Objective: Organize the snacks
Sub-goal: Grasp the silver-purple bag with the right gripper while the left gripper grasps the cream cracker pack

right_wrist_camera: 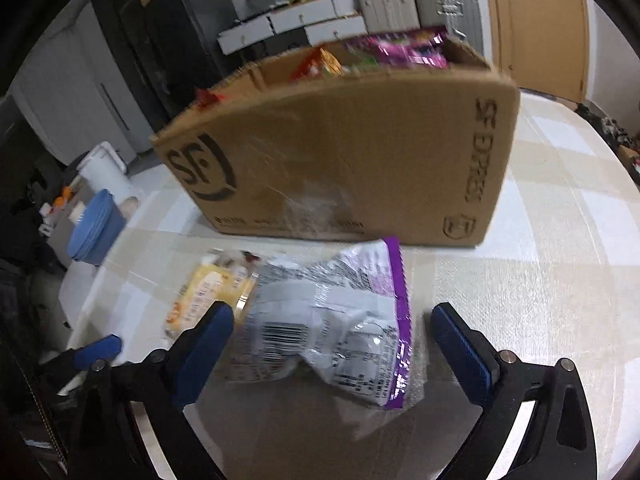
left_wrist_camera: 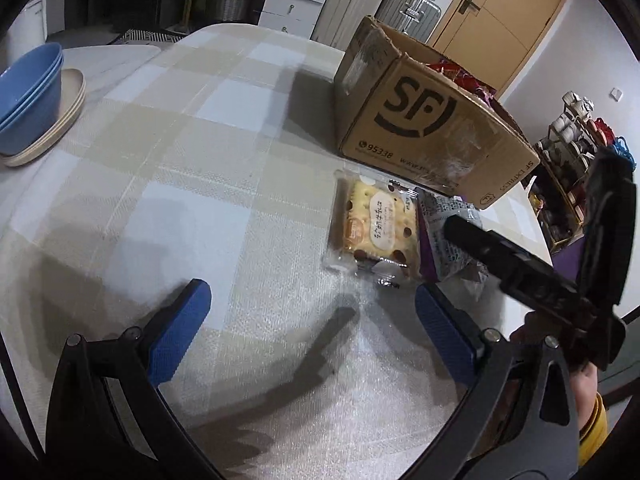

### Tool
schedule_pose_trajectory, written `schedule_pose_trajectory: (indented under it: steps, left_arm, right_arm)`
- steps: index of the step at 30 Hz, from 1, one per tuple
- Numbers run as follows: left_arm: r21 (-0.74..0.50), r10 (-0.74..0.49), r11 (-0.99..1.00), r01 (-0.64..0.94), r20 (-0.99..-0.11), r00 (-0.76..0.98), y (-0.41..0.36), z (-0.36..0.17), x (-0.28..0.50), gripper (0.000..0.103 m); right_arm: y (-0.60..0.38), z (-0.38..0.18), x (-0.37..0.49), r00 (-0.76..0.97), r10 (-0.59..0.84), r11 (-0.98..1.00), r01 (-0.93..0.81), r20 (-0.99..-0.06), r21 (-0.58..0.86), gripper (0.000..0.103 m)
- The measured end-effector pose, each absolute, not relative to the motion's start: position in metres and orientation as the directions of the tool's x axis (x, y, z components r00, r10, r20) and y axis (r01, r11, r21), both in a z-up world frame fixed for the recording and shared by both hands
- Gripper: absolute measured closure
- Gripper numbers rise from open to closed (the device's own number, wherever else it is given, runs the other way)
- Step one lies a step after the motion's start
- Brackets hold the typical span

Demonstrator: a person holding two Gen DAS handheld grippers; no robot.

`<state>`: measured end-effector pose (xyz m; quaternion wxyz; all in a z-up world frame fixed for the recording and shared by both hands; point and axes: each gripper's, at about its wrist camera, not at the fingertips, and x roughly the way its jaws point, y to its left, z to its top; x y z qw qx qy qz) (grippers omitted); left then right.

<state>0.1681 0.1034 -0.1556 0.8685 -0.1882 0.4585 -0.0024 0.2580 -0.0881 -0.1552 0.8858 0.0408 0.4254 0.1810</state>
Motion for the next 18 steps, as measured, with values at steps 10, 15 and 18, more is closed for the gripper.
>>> schedule_pose_trajectory:
  steps: [10,15,18]
  left_arm:
    - [-0.315,-0.164,0.935,-0.164,-0.793,0.586,0.102,-0.154,0.17,0.001]
    - [-0.295,-0.151,0.94,-0.168,-0.806,0.573,0.1,-0.153,0.169,0.001]
    - [-0.283,-0.136,0.943,-0.175,-0.808,0.573,0.101,-0.15,0.168,0.001]
  right_arm:
    - [-0.075,-0.155,0.255,0.556,0.409,0.903,-0.359,-0.724,0.235,0.036]
    - [-0.084,-0.151,0.249,0.567,0.465,0.882,-0.364,-0.68,0.299,0.051]
    - [-0.092,-0.149,0.249,0.564,0.524,0.851,-0.371,-0.638,0.371,0.053]
